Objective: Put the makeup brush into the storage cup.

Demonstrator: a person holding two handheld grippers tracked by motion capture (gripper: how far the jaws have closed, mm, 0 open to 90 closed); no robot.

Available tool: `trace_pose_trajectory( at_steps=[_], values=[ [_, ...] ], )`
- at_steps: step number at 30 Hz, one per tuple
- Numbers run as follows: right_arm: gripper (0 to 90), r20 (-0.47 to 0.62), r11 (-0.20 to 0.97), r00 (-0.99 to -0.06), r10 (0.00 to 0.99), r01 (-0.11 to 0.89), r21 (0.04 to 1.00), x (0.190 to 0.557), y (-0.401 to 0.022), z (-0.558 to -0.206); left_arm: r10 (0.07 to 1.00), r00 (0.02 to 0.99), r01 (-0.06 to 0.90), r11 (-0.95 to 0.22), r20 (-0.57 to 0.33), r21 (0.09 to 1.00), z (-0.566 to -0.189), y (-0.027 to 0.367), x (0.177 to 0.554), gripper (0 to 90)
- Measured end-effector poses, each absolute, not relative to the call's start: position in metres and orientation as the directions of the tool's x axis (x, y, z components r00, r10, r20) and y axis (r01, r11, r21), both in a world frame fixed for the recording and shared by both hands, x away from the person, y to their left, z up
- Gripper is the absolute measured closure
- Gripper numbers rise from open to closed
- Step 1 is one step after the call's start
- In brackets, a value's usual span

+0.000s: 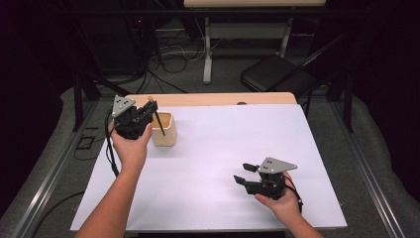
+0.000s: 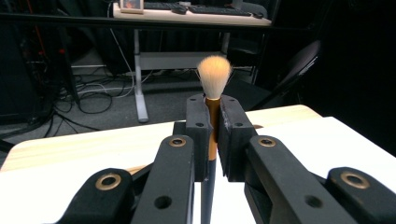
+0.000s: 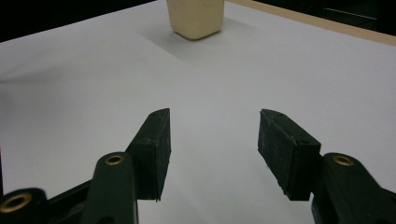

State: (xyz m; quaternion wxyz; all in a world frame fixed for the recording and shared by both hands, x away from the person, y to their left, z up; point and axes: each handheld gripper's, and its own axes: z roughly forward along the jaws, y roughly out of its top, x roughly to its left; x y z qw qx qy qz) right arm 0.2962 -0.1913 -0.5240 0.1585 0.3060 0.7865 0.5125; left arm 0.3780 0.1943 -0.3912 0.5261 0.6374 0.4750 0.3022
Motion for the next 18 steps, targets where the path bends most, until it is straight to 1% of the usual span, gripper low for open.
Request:
trace_pose_trajectory(
  at_steps=[18],
  values=[
    [44.2,0.071,0.283,-0.761,0.645,0.325,0.902,0.2962,-0.1913,-0.5247,0.940,0.326,0.288,0.005,-0.103,0.958,-0.3914,0.2006,0.3858,83.8]
  ],
)
